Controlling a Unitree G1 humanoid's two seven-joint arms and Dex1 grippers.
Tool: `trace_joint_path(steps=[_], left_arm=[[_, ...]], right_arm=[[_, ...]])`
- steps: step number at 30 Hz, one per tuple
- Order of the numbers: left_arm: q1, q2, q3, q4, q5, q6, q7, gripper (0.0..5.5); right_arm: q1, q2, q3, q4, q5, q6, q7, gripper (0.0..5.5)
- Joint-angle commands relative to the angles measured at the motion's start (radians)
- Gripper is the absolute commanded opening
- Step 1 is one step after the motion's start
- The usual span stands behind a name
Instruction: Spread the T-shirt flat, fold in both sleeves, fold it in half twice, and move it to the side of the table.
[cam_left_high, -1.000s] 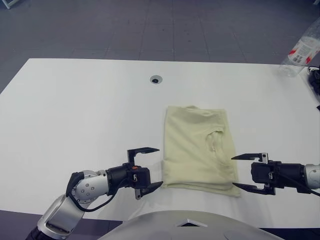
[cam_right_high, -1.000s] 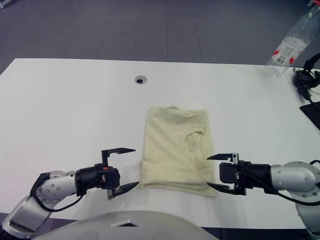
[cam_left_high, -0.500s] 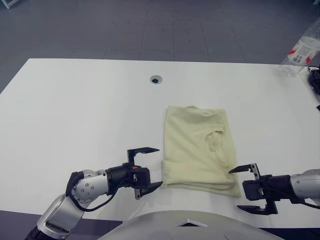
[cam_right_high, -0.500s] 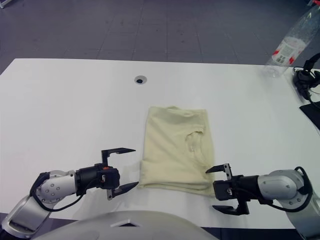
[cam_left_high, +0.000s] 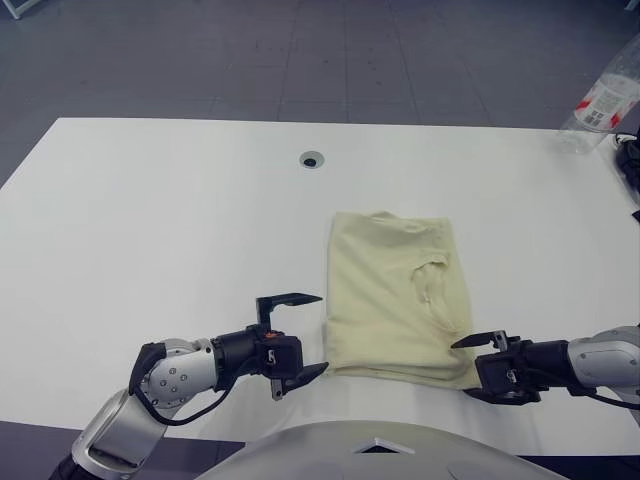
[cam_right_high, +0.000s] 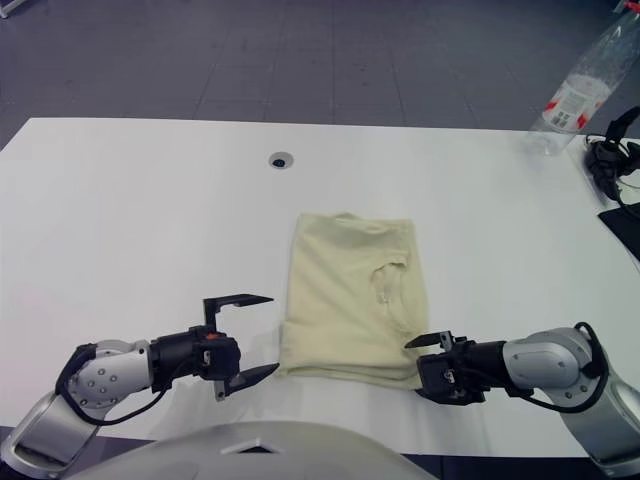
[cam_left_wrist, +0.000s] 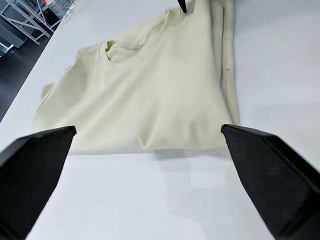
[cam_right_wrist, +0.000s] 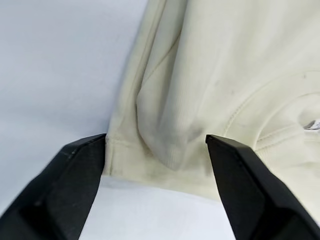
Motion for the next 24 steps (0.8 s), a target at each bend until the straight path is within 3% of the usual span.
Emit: trace_joint_path(steps=[1,12,17,24], left_arm=[[-0.009,0.021,0.018,-0.005,0.012,0.015,-0.002,5.40],[-0.002,0.048,0.041,-0.042,-0.013,0.015,-0.017,5.40],[0.025,0.118,0.063,-0.075,0.010,-0.012,-0.060,5.40],[0.025,0.165,0.037,-0.105,0.005,-0.033,-0.119,5.40]], right_arm=[[0.010,-0.012,0.019,0.026,-0.034,0.010,-0.012,2.76],[0.003,-0.007,0.022,0.019,-0.019,0.010,-0.018,1.11],[-0.011,0.000,0.030,-0.001,0.015,0.025,-0.011,0.30],[-0.028,0.008,0.030,-0.029,0.069,0.057,-0.006,0.16]])
